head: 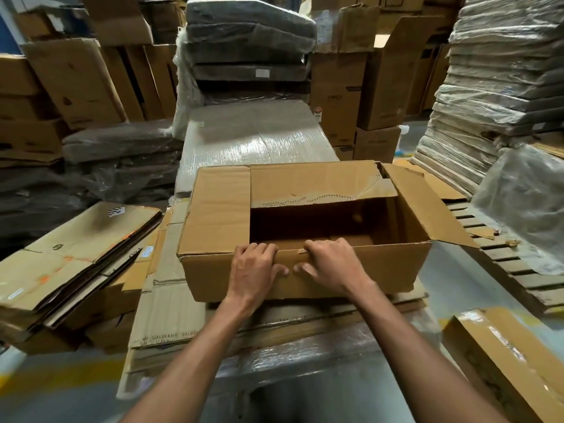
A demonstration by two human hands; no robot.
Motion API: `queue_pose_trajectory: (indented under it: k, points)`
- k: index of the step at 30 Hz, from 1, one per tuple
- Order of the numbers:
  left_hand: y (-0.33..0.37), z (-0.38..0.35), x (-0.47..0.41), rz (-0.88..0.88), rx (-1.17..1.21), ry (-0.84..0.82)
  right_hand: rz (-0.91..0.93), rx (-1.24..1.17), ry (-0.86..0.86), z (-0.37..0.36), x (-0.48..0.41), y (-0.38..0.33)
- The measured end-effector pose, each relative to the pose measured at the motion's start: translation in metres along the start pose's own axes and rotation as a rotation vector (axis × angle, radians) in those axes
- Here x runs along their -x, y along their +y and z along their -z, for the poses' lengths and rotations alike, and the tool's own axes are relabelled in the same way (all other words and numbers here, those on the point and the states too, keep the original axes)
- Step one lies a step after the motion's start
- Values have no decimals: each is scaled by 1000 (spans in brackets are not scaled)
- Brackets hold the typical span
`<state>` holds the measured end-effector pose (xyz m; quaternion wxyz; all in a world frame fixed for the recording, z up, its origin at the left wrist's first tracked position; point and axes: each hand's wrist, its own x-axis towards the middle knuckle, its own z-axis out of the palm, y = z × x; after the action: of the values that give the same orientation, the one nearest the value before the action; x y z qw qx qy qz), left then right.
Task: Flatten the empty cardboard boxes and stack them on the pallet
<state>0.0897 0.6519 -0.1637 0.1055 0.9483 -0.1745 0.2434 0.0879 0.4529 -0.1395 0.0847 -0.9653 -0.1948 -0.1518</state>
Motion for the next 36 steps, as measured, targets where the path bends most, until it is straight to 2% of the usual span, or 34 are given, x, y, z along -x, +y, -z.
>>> queue_pose_trajectory:
  k: [3,9,13,16,19,23,27,30,36]
  points:
    - [1,0,4,18,-4,-17,-10,54,112,-22,-3,-9]
    - [2,11,4,-21,-49,-21,3,30,176,-31,0,1]
    - [-7,38,-1,-42,-145,68,0,18,205,-33,5,0]
    - [-15,65,-8,-42,-314,151,-8,14,219,-33,8,-1]
    - [-33,94,-14,63,-430,175,-9,-1,230,-34,10,-1]
    - [-64,122,-14,278,-553,125,-12,-3,251,-35,11,-2]
    - [-87,122,-14,475,-625,-97,-17,-4,258,-38,12,-3]
    - [-100,103,-19,550,-553,-225,-10,7,279,-42,15,-2]
    - [-107,64,-28,719,-172,-286,5,10,320,-47,26,-2]
